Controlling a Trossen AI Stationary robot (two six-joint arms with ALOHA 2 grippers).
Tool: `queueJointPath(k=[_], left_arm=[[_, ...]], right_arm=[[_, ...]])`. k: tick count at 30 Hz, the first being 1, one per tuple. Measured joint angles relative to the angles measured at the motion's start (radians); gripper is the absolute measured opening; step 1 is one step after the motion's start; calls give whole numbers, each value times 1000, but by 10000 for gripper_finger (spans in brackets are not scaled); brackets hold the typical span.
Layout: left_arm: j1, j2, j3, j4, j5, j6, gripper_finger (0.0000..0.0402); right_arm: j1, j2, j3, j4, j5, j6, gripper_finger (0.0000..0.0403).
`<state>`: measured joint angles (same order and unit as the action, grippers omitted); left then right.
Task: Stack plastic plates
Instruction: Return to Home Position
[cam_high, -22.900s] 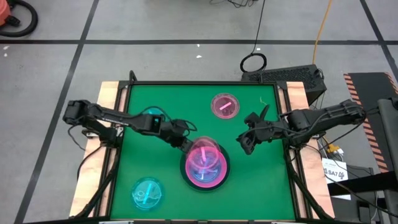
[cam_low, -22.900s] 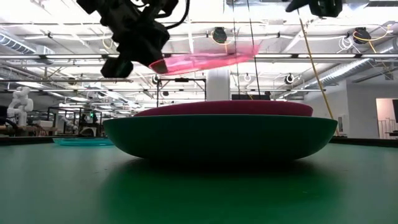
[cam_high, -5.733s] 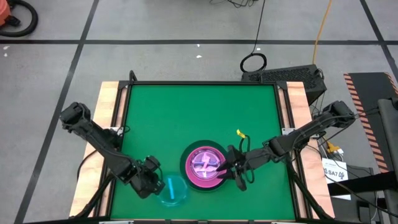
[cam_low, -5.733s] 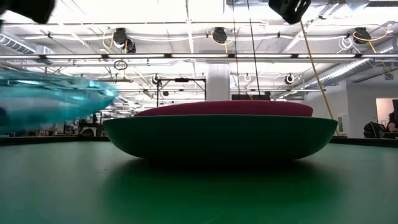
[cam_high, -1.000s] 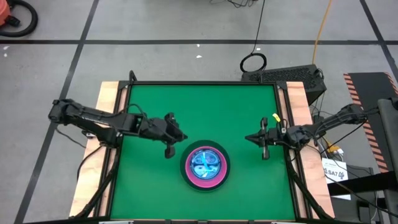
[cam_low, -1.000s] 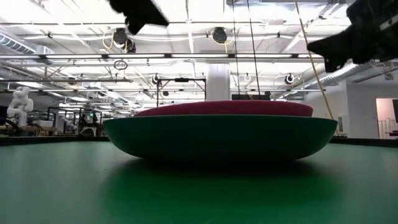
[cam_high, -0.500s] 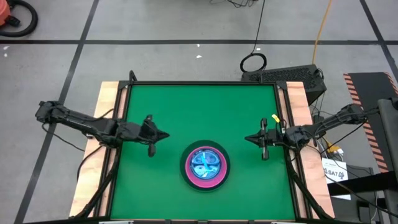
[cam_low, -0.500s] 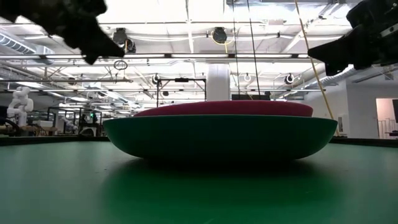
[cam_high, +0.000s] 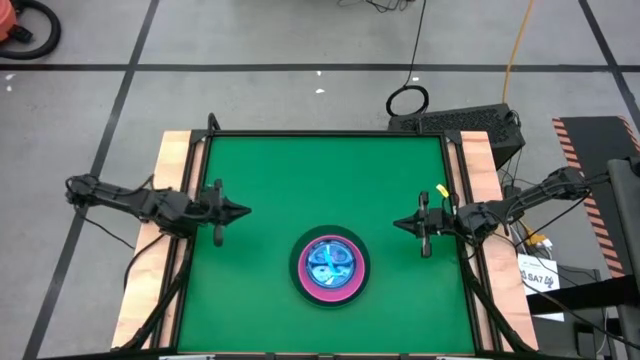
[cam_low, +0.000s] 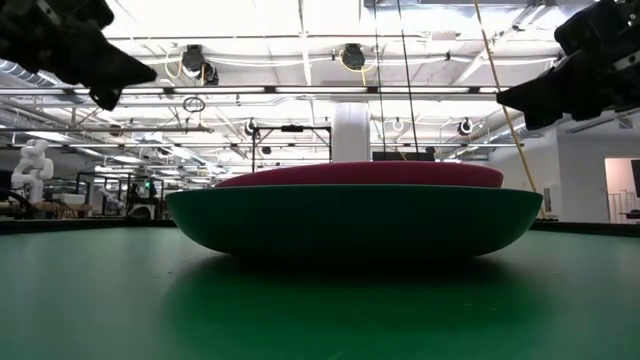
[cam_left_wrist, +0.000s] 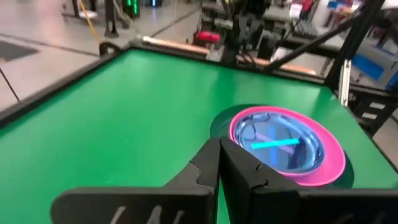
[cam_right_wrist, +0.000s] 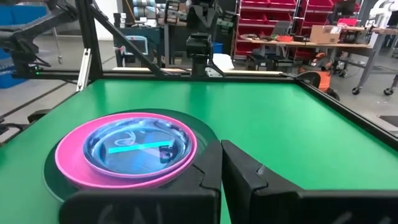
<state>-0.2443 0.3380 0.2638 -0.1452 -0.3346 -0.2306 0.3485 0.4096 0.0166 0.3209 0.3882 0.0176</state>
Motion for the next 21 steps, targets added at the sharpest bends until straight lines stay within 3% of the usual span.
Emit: queueJointPath(k=[10, 13, 21], left_arm=[[0, -337, 0, -159, -10, 95, 16], [2, -335, 19, -231, -14, 106, 16], [2, -335, 17, -195, -17, 141, 16]], right_arm=[[0, -31, -1, -14, -53, 1, 0], [0, -52, -1, -25, -53, -8, 0], [-4, -167, -1, -81, -53, -57, 0]])
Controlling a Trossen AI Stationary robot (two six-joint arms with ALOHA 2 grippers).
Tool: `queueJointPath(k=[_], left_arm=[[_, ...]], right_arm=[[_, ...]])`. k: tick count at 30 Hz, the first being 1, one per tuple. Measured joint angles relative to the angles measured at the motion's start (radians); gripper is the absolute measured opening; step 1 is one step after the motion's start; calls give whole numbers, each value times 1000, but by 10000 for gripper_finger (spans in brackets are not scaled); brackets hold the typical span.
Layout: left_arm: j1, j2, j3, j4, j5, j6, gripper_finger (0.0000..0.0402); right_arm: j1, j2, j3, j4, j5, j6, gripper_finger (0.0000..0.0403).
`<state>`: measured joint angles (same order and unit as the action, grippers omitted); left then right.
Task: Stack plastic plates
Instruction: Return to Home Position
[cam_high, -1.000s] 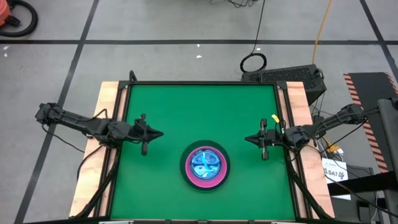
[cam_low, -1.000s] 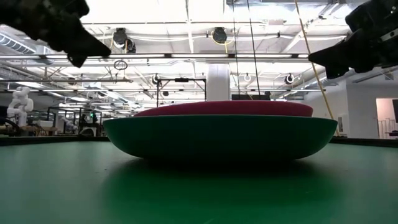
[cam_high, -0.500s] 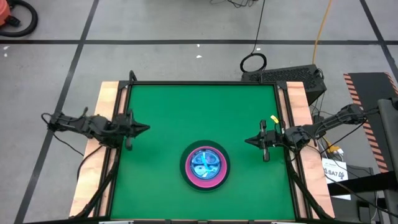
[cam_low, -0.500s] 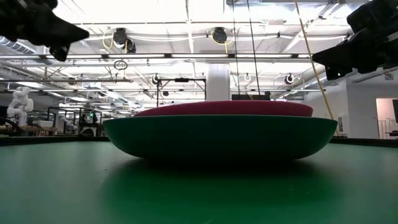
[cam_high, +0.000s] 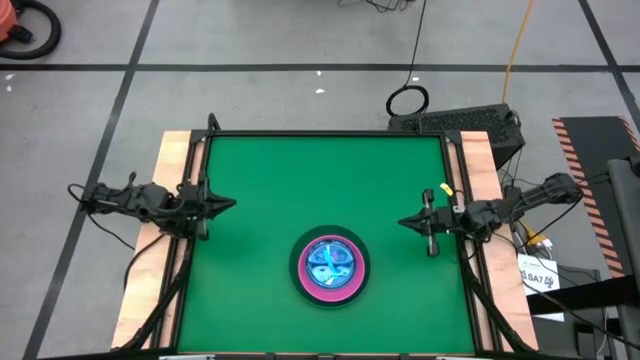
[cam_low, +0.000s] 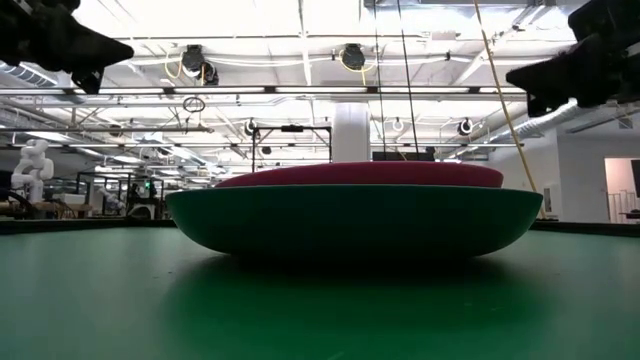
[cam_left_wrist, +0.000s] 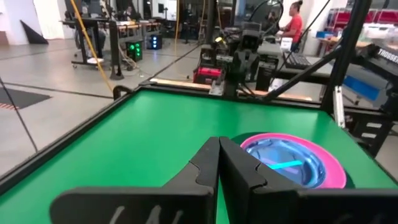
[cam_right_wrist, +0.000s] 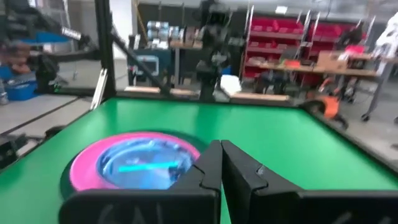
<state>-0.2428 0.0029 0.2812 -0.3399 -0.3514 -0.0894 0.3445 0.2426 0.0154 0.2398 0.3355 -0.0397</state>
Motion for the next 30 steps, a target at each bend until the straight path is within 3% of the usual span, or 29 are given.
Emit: queueJointPath(k=[7, 13, 22, 30], left_arm=[[0, 0, -28, 34, -9, 6, 16], [0, 0, -142, 193, -6, -5, 16], [-1, 0, -263, 378, 39, -30, 16], [-1, 0, -271, 398, 61, 5, 16]], right_arm=[[-42, -137, 0, -64, 1, -71, 0], [-75, -243, 0, -159, -28, -86, 0], [-104, -241, 0, -177, -79, -62, 0], [-104, -239, 0, -181, -79, -60, 0]])
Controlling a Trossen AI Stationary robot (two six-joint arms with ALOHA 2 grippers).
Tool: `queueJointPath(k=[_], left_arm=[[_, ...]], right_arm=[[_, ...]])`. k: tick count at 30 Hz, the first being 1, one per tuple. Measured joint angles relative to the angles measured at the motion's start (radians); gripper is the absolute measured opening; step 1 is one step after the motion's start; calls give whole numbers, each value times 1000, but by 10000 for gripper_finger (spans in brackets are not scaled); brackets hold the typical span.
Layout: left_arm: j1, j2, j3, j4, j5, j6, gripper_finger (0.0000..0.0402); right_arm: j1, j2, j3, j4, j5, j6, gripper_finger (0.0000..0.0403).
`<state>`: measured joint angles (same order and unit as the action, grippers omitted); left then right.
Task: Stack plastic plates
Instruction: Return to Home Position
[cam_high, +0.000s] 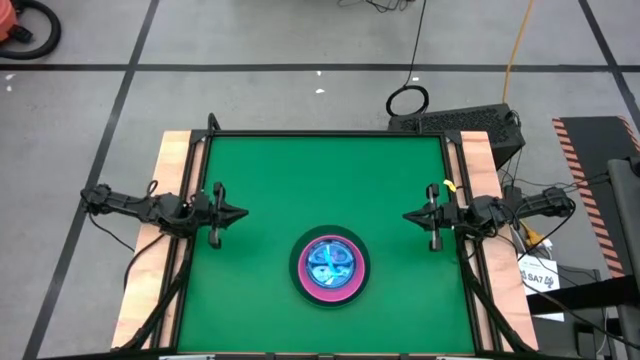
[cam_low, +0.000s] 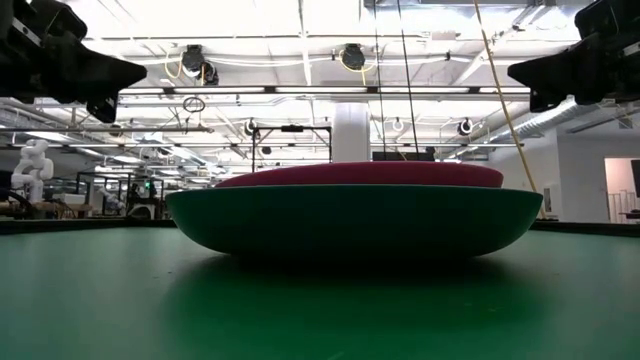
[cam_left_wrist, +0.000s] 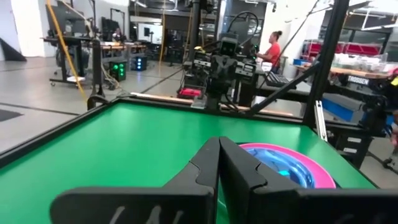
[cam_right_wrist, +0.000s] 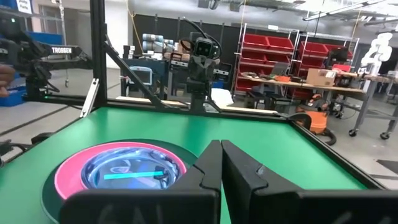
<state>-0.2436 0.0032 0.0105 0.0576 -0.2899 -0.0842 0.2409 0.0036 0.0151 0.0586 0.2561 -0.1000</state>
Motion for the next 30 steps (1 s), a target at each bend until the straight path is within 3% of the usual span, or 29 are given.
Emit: queueJointPath(k=[13, 30], left_arm=[[65, 0, 0, -15, 79, 64, 16], [113, 0, 0, -19, 84, 79, 16]], right_arm=[[-5, 0, 0, -2, 1, -20, 0], [-19, 1, 0, -8, -29, -19, 0]])
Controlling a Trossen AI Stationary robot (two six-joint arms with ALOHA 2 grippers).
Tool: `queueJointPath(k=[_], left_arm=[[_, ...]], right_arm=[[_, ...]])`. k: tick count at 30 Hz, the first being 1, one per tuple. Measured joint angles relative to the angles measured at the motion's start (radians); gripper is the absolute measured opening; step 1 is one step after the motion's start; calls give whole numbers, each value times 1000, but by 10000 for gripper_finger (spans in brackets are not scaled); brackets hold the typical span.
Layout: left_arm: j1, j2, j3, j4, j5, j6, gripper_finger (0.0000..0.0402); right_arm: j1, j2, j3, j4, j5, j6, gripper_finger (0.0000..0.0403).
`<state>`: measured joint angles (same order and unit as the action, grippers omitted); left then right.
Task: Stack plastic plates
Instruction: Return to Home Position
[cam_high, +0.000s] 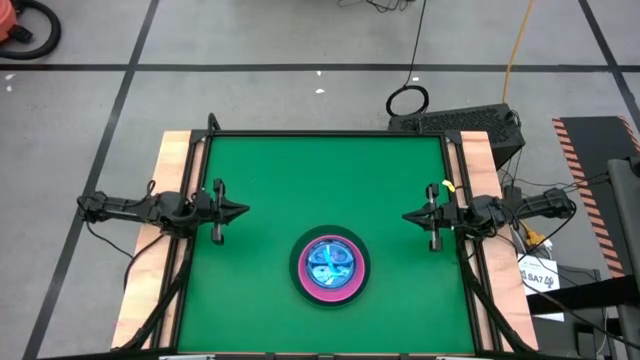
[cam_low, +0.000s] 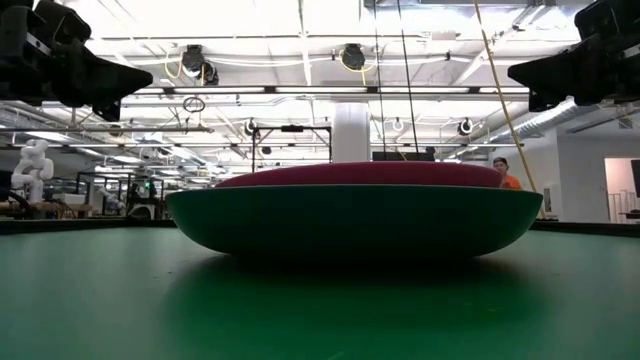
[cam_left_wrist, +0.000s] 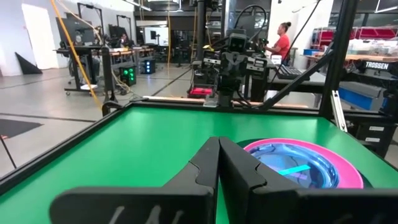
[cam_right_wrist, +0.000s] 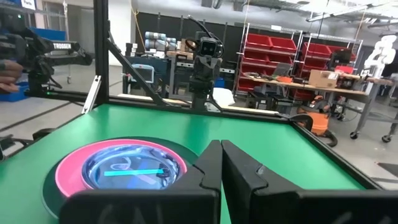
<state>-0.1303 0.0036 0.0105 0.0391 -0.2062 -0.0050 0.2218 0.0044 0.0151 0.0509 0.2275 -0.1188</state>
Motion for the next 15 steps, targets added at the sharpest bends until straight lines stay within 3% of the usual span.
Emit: queueJointPath(k=[4, 10, 15], left_arm=[[0, 1, 0, 0, 0, 1, 16], [0, 1, 0, 0, 0, 5, 16], [0, 1, 0, -1, 1, 4, 16]], right_arm=[[-22, 0, 0, -1, -6, -18, 0], [-69, 0, 0, -16, -100, 18, 0], [-84, 0, 0, -15, -100, 23, 0]])
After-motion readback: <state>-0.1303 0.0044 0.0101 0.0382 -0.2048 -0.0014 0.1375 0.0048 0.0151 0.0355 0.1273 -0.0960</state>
